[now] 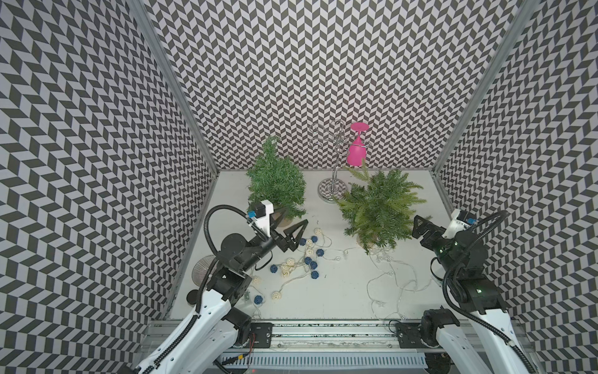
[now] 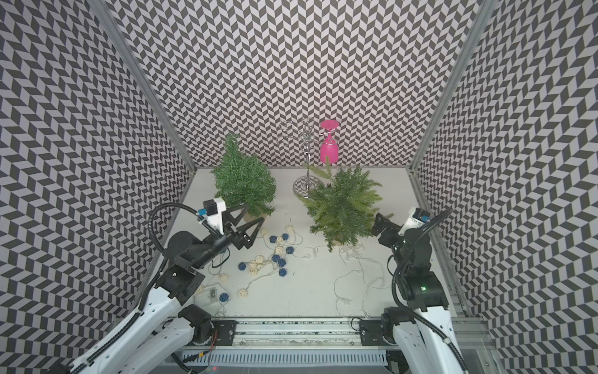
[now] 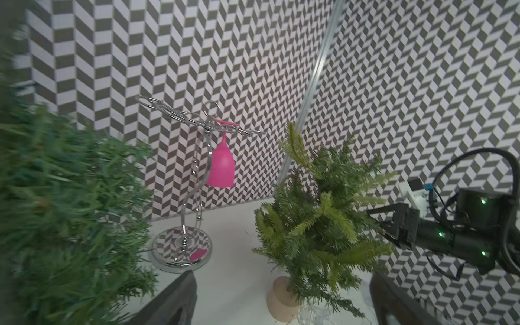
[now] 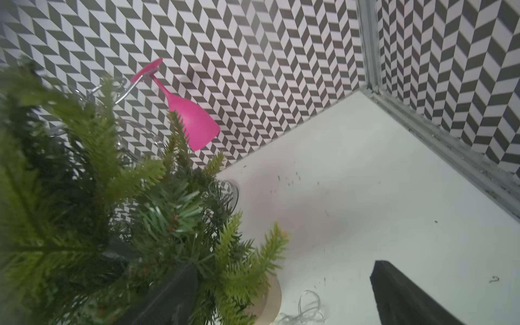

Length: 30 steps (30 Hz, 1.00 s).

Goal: Wrap string light around the christmas tree
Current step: Pick up the light string from the center of the board.

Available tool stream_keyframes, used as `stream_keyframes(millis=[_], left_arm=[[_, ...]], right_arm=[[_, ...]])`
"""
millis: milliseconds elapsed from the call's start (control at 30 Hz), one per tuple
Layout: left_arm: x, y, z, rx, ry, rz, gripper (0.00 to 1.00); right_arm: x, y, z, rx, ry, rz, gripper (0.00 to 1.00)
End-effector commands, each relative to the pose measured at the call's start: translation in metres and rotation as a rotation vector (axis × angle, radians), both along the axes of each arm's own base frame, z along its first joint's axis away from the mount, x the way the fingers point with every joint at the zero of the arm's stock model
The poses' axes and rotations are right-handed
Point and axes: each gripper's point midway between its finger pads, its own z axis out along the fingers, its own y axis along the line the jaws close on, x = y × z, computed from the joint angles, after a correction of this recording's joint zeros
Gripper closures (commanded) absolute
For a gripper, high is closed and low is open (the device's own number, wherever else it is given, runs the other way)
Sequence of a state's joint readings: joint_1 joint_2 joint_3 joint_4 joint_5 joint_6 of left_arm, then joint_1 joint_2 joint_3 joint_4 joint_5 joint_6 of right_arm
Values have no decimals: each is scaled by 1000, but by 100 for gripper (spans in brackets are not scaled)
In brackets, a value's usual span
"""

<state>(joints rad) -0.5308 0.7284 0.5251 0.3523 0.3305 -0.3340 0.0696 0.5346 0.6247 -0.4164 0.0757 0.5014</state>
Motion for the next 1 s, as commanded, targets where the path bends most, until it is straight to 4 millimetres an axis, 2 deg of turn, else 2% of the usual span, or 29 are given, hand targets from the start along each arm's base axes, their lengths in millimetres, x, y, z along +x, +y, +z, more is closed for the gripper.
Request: stream_keyframes(millis=[0,133,200,300,433,500,633,767,900,967], left_arm=[[-9,-20,-20,83,-32,-9,10],[-21,-34,-48,145,1,-59,18],[-39,-50,-65,154,3,-161,22],[-60,-73,-86,213,-6,-250,28],[-71,-90,-107,255,2,-294,29],[-76,-98,-119,260,23,-340,35],[-90,-119,-146,305,38,-391,37],[-92,-137,-175,403,65,-413,37],[-88,-142,-197,435,69,-411,39],[-86,-152,-209,463,104,-402,44]], right_arm=[[-7,10,21,54,-38,46,1],[-7,15,31,57,-8,79,0],[-2,26,32,75,-15,136,0],[3,31,32,89,-15,159,2],[-1,14,28,65,-48,69,2],[-2,8,27,73,-80,34,2],[4,4,18,75,-80,17,3],[4,1,16,104,-126,3,6],[0,-3,14,128,-157,-18,9],[-3,-5,4,134,-158,-33,9]])
